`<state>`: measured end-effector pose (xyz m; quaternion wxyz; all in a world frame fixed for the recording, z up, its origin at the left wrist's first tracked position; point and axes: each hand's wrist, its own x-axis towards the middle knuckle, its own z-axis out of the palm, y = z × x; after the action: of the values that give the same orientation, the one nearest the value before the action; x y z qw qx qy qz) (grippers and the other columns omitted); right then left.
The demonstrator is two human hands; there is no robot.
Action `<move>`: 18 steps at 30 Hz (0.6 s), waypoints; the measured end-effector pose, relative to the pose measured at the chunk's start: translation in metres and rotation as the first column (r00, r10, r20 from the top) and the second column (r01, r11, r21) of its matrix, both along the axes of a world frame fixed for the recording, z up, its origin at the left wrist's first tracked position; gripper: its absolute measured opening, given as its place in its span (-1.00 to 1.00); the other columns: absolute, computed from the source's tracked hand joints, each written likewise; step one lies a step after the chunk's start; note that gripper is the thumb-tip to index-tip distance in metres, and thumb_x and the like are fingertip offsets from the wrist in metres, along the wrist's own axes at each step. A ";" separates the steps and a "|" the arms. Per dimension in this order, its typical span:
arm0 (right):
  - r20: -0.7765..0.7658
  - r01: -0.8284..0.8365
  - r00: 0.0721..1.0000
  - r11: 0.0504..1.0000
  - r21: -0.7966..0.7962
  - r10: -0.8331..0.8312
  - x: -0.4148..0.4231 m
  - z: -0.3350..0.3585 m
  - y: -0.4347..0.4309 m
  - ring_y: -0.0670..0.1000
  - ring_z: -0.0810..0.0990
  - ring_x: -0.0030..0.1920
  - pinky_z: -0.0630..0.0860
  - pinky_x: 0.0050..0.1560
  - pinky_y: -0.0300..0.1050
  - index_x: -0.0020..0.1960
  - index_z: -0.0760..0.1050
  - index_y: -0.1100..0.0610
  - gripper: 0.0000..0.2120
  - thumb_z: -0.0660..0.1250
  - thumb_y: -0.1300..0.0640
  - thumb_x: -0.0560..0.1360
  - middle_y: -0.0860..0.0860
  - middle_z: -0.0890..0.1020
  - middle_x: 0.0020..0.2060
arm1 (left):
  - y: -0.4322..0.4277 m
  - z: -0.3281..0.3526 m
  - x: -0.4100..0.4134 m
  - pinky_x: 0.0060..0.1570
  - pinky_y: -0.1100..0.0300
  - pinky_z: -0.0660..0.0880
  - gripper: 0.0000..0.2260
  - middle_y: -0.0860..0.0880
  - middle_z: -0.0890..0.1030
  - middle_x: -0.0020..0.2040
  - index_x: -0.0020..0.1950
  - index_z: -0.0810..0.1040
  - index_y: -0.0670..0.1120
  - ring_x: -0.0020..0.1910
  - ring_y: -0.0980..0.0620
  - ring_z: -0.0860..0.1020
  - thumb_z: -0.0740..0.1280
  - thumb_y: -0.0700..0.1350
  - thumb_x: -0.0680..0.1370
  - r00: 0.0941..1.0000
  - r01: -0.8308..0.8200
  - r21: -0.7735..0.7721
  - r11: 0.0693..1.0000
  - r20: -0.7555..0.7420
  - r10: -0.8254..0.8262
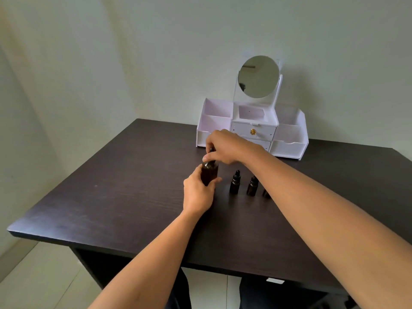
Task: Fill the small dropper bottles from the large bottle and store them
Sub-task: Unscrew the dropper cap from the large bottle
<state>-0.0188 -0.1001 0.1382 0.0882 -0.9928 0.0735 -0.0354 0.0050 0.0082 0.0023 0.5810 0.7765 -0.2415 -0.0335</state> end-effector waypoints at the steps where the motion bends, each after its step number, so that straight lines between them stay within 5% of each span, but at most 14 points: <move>1: -0.016 -0.032 0.999 0.999 0.005 0.032 0.000 0.002 -0.001 0.07 0.60 -0.04 0.43 -0.08 -0.10 -0.01 0.63 0.11 -0.83 0.46 0.02 0.50 0.01 0.62 -0.12 | 0.000 0.001 0.000 0.08 0.36 0.39 -0.57 0.06 0.65 0.15 0.35 0.53 -0.02 0.13 0.14 0.57 0.50 -0.04 0.51 1.000 -0.001 0.000 1.000 0.003 0.001; 5: -0.118 -0.109 0.986 0.991 0.077 0.117 -0.006 0.013 -0.004 -0.02 0.57 0.03 0.44 0.01 -0.17 0.22 0.60 0.06 -0.68 0.49 0.12 0.49 -0.02 0.62 0.07 | 0.001 0.002 -0.001 0.13 0.29 0.41 -0.57 0.07 0.63 0.16 0.36 0.52 -0.01 0.14 0.15 0.55 0.50 -0.04 0.51 1.000 0.001 -0.001 1.000 -0.007 -0.001; 7: -0.097 -0.044 0.994 0.993 0.113 0.055 -0.009 0.016 -0.006 -0.01 0.55 0.05 0.43 0.11 -0.06 0.26 0.55 0.02 -0.59 0.48 -0.09 0.47 -0.04 0.60 0.08 | 0.001 0.002 -0.003 0.14 0.28 0.41 -0.57 0.09 0.62 0.16 0.36 0.51 0.00 0.14 0.16 0.54 0.49 -0.05 0.51 1.000 -0.003 -0.005 1.000 -0.006 0.003; 10: -0.033 0.090 0.995 0.996 -0.002 -0.090 -0.007 0.014 -0.006 0.04 0.57 0.00 0.34 0.16 0.10 0.05 0.60 0.10 -0.52 0.25 -0.32 0.54 0.00 0.65 -0.06 | 0.001 0.003 -0.005 0.17 0.28 0.39 -0.57 0.13 0.59 0.13 0.37 0.51 0.02 0.13 0.19 0.51 0.49 -0.06 0.51 1.000 -0.006 -0.011 1.000 -0.008 0.006; 15: 0.009 0.006 1.000 1.000 0.000 -0.006 -0.009 0.012 -0.004 0.06 0.58 0.04 0.35 0.12 0.06 0.05 0.62 0.06 -0.86 0.34 0.03 0.58 -0.03 0.63 -0.06 | -0.001 0.006 -0.006 0.14 0.28 0.41 -0.56 0.08 0.62 0.16 0.36 0.51 0.02 0.17 0.12 0.55 0.50 -0.05 0.50 1.000 -0.025 0.009 1.000 -0.016 0.025; 18: -0.026 -0.002 1.000 0.999 0.054 0.003 -0.012 0.018 -0.001 0.01 0.50 0.04 0.33 0.19 0.10 0.25 0.54 -0.03 -0.68 0.38 0.11 0.51 -0.08 0.55 0.00 | -0.001 0.006 -0.007 0.19 0.23 0.41 -0.52 0.06 0.60 0.24 0.41 0.48 0.02 0.22 0.10 0.53 0.49 -0.05 0.51 0.999 -0.033 0.024 0.999 -0.032 0.034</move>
<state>-0.0310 -0.1013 0.1559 0.1141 -0.9905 0.0742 -0.0205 -0.0022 0.0074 0.0082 0.5762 0.7865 -0.2188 -0.0390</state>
